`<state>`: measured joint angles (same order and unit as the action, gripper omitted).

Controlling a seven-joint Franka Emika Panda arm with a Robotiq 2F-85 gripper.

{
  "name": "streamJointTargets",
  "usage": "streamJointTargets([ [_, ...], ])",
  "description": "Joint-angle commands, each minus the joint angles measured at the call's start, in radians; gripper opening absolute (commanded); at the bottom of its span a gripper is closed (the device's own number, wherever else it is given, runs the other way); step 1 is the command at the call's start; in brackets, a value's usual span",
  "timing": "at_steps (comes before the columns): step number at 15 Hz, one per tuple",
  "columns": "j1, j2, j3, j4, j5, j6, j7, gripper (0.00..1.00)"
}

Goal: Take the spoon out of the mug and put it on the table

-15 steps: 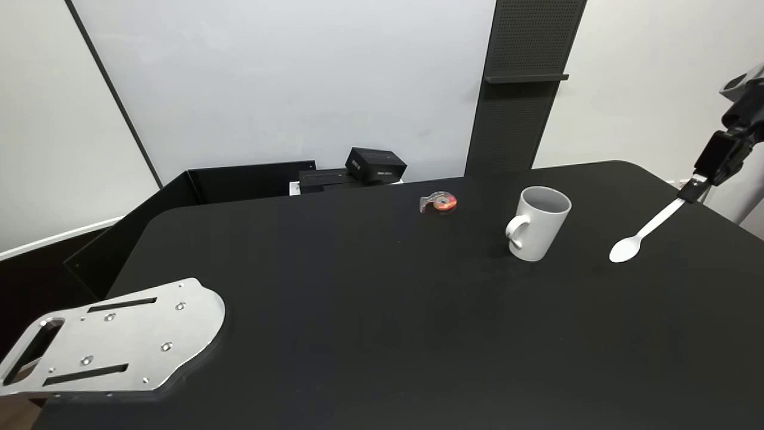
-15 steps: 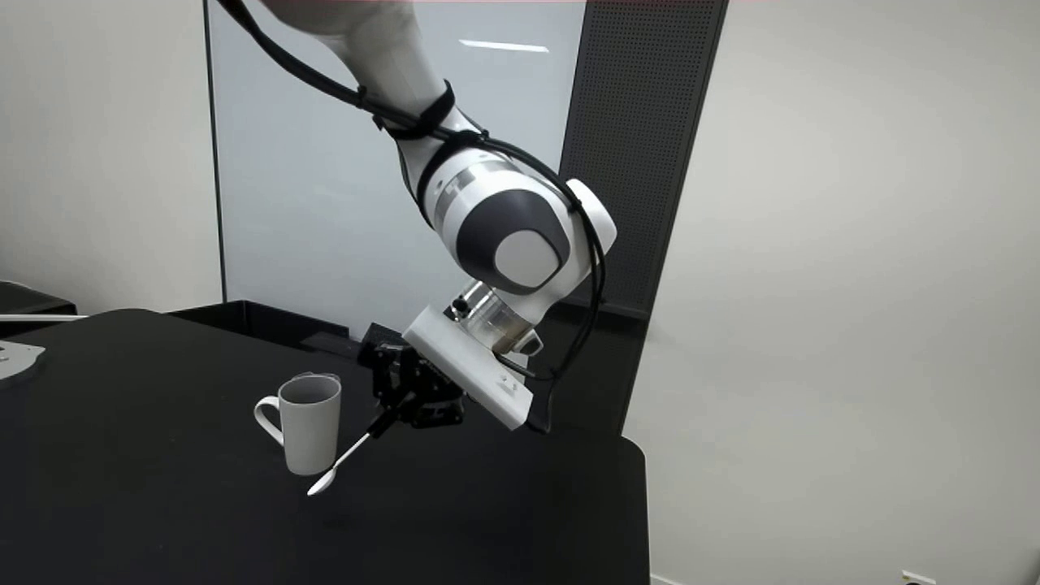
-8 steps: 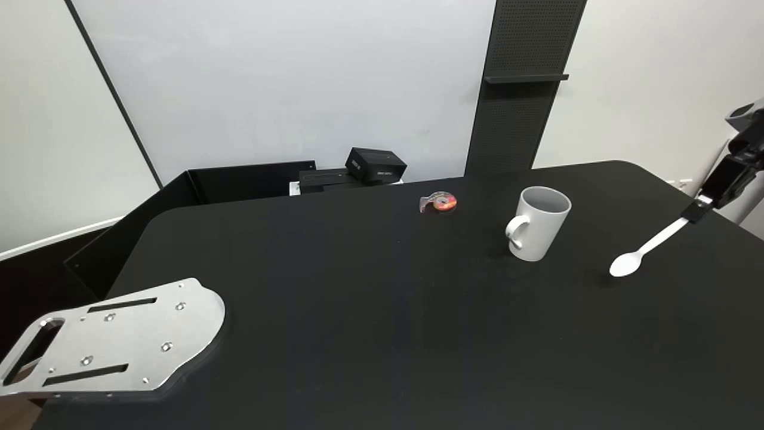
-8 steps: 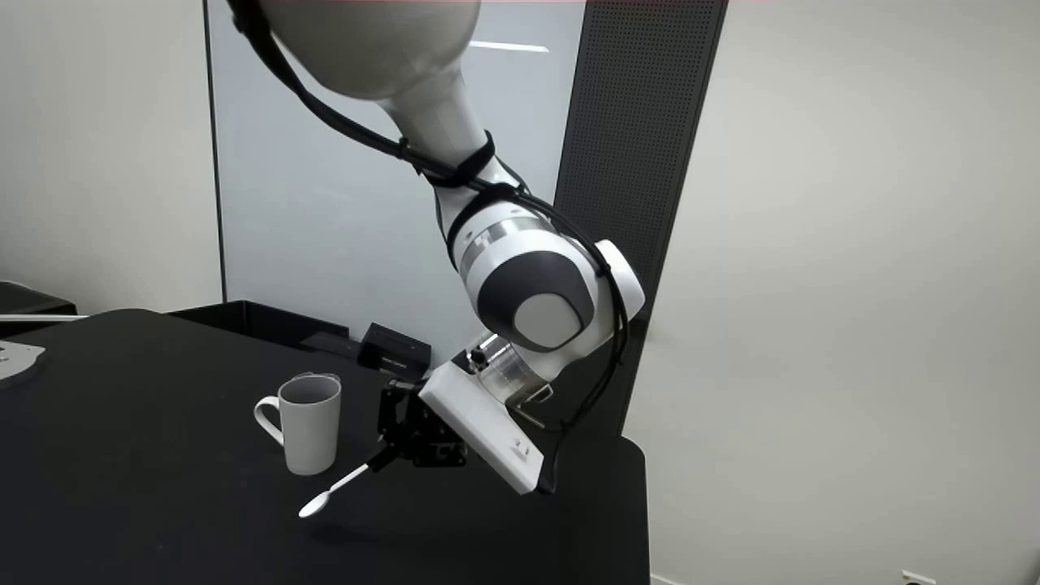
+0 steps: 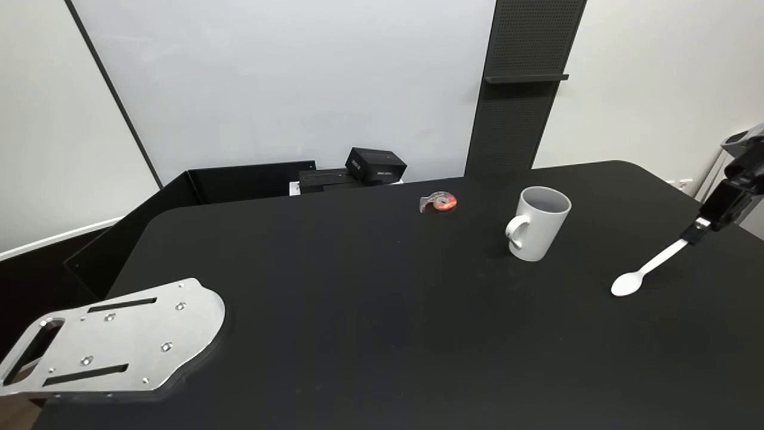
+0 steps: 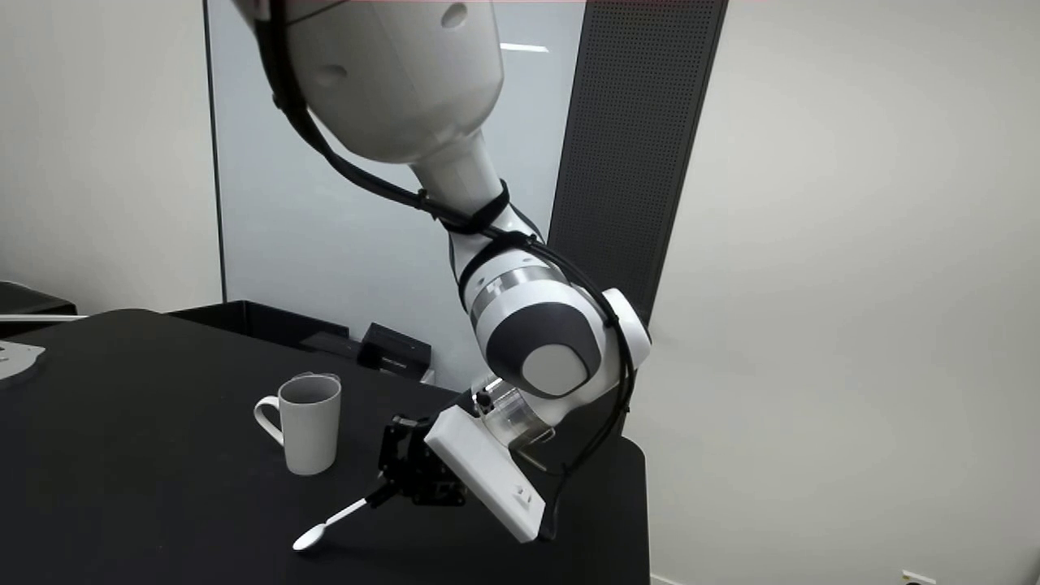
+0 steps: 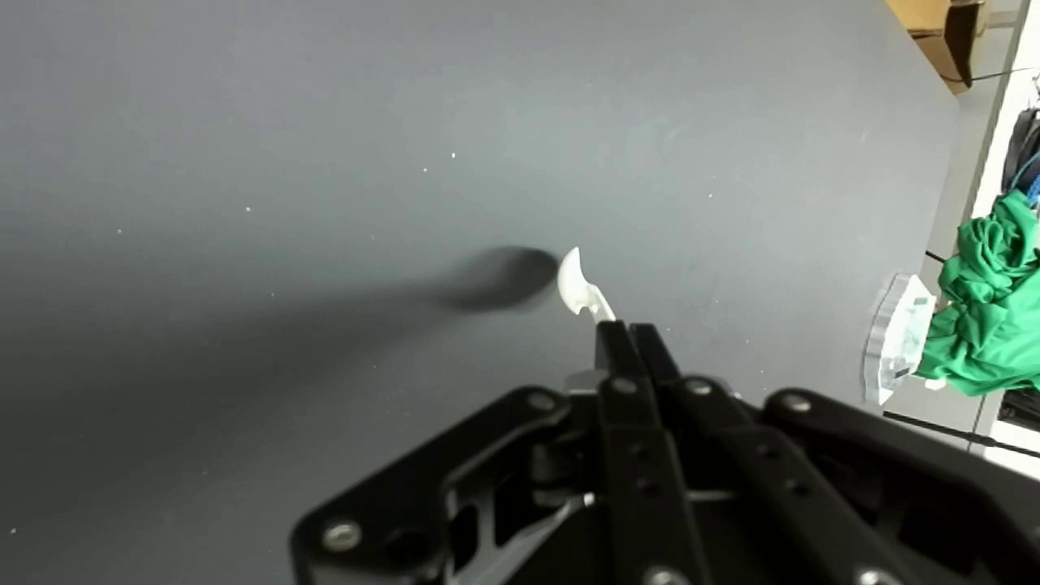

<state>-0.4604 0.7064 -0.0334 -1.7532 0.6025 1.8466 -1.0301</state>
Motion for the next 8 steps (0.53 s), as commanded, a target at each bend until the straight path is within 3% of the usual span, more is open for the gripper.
streamJointTargets([
  [1, 0.000, 0.032, -0.005, 0.049, 0.003, -0.025, 0.013, 0.01],
  [2, 0.004, 0.033, -0.007, 0.051, 0.000, -0.019, 0.023, 0.28],
  [4, 0.020, 0.025, -0.014, 0.048, -0.012, 0.003, 0.045, 0.33],
  [8, 0.069, -0.012, -0.036, 0.021, -0.023, 0.109, 0.172, 0.61],
])
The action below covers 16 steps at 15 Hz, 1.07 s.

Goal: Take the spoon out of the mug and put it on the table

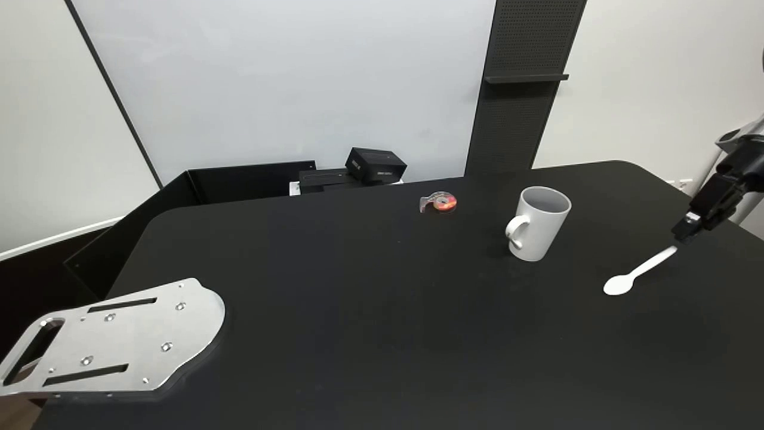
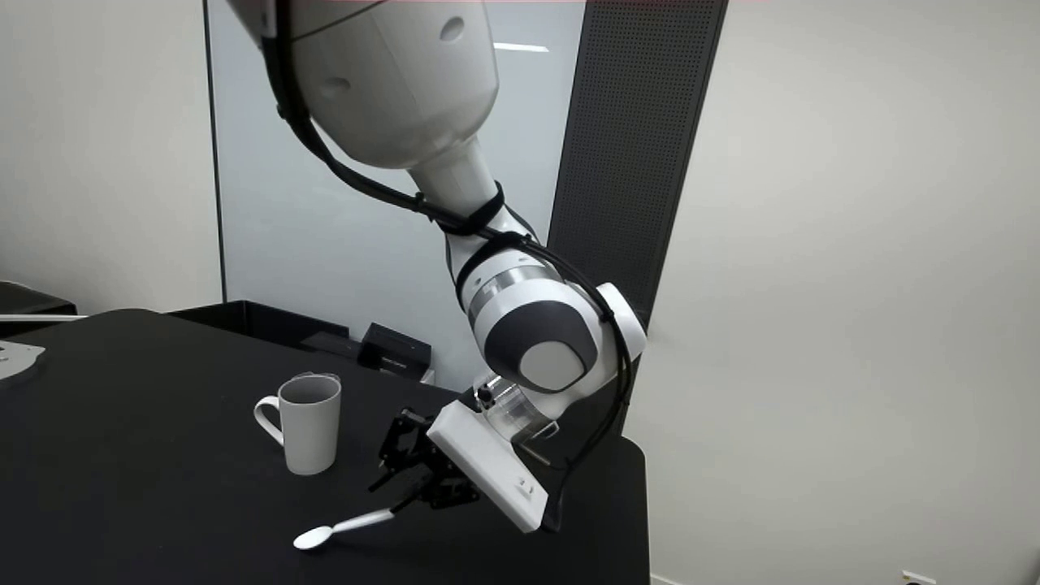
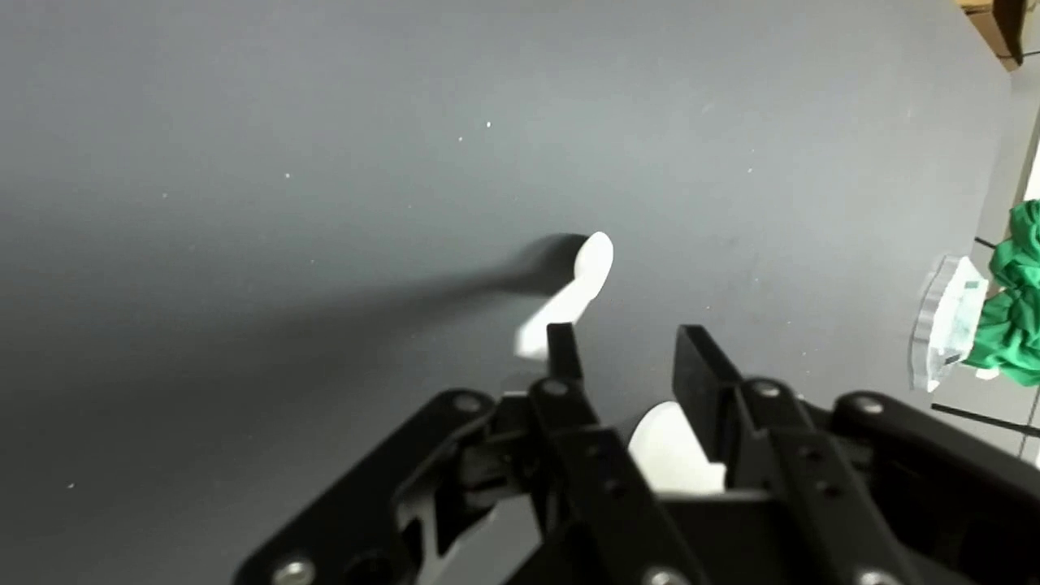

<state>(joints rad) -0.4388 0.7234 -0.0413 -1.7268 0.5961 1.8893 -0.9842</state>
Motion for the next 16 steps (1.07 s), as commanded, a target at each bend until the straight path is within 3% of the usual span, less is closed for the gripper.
streamJointTargets([
  [1, 0.061, -0.040, -0.032, -0.017, -0.018, 0.111, 0.166, 0.67],
  [6, 0.116, -0.091, -0.028, -0.062, -0.049, 0.300, 0.393, 0.99],
  [12, 0.176, -0.139, -0.028, -0.122, -0.072, 0.509, 0.692, 1.00],
  [15, 0.226, -0.165, -0.067, -0.158, -0.185, 0.522, 0.887, 1.00],
  [16, 0.164, -0.118, -0.007, -0.103, -0.149, 0.521, 0.774, 1.00],
])
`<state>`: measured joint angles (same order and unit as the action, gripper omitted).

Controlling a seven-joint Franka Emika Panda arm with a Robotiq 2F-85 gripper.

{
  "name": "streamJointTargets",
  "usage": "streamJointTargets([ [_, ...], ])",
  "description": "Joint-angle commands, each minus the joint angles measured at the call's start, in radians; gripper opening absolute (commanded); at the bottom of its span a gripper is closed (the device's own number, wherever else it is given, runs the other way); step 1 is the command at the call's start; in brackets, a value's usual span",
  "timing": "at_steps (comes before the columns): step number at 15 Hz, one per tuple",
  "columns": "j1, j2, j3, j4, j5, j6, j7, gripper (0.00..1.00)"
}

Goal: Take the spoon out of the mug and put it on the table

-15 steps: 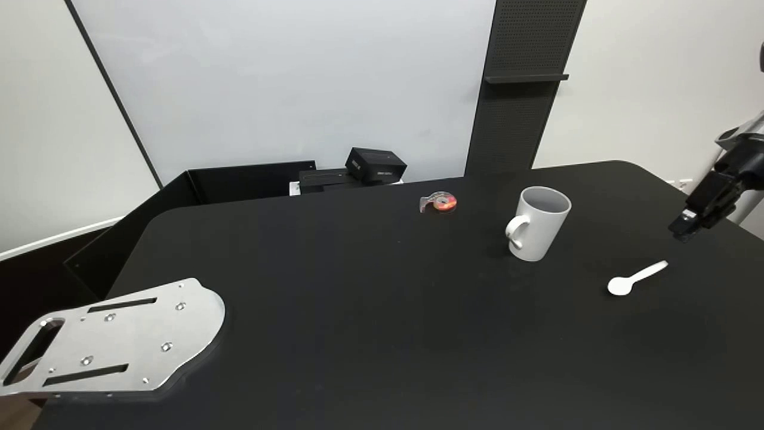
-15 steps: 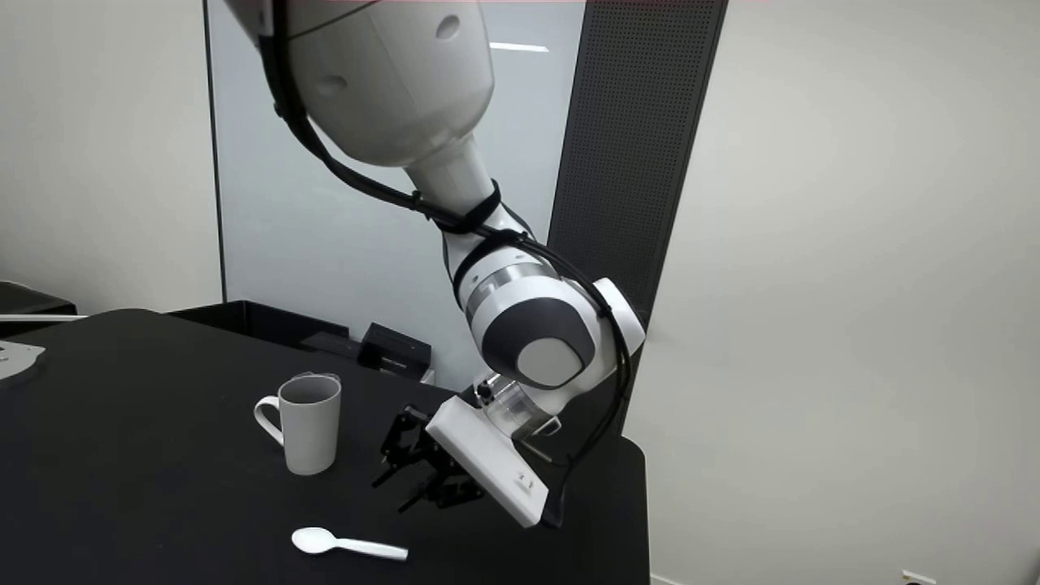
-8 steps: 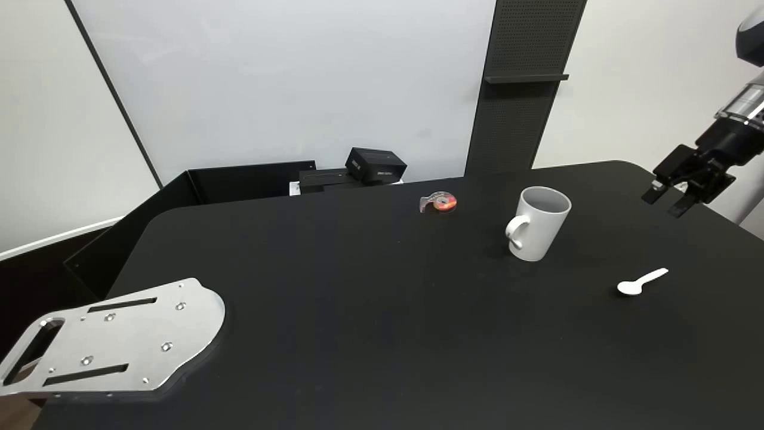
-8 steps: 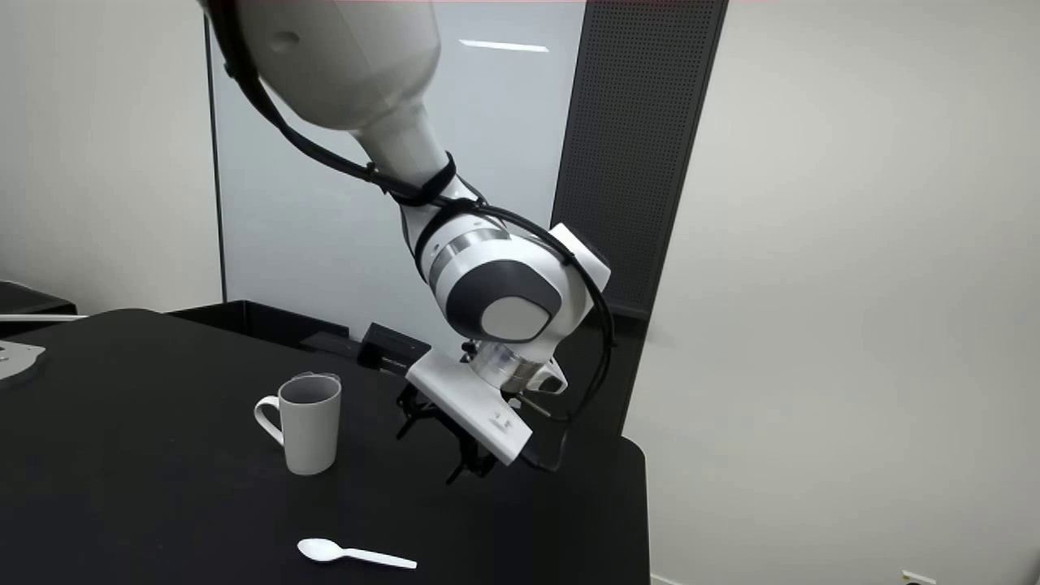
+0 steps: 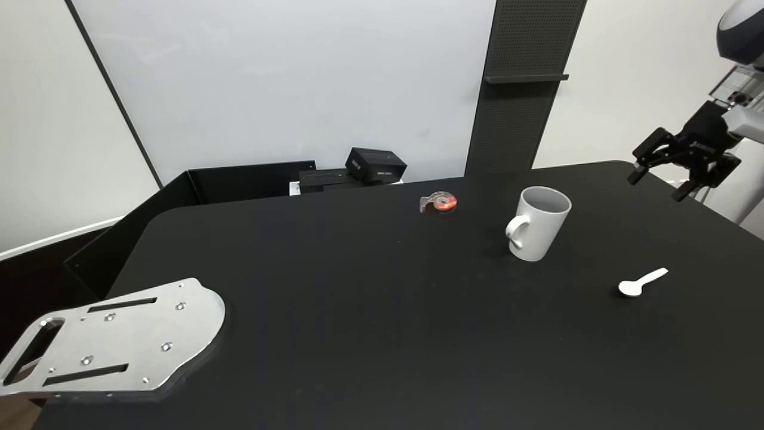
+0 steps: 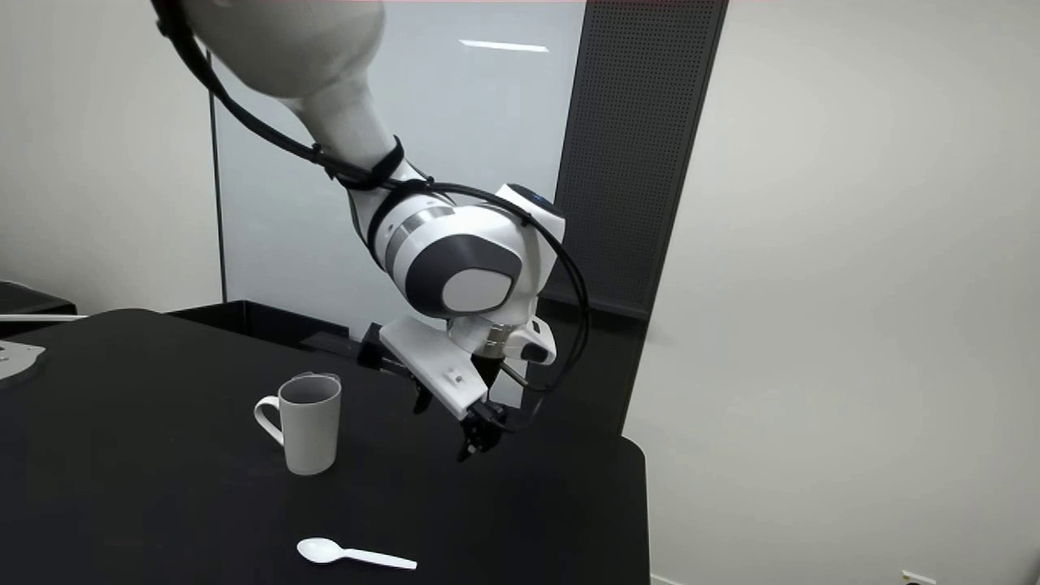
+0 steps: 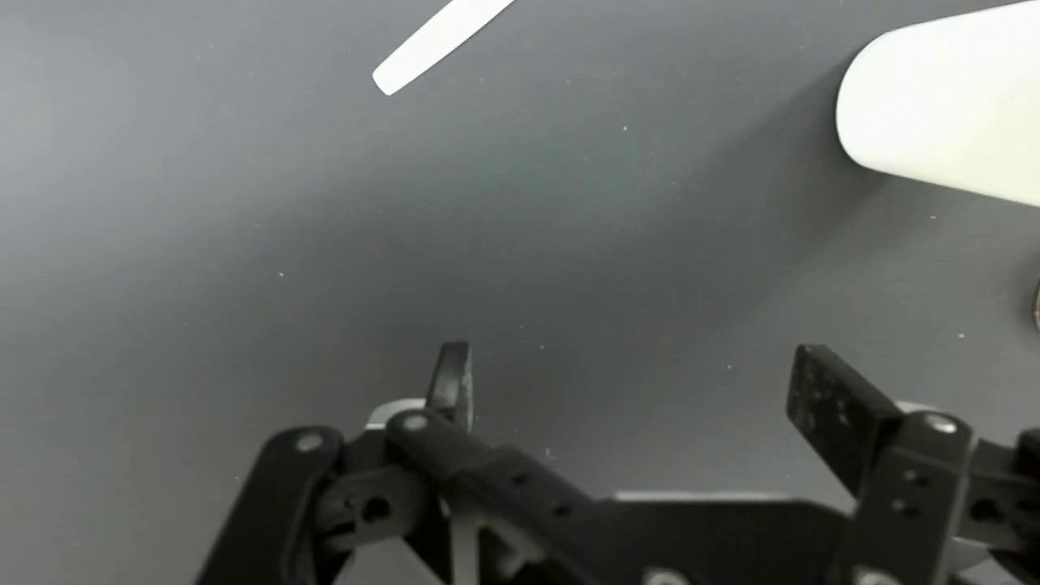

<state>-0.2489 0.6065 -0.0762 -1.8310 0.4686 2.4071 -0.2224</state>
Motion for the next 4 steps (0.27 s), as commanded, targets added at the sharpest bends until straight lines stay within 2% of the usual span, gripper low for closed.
streamJointTargets([
  [1, -0.013, -0.008, 0.017, -0.009, -0.046, 0.003, 0.057, 1.00],
  [4, 0.001, -0.018, 0.006, -0.022, -0.060, 0.003, 0.089, 1.00],
])
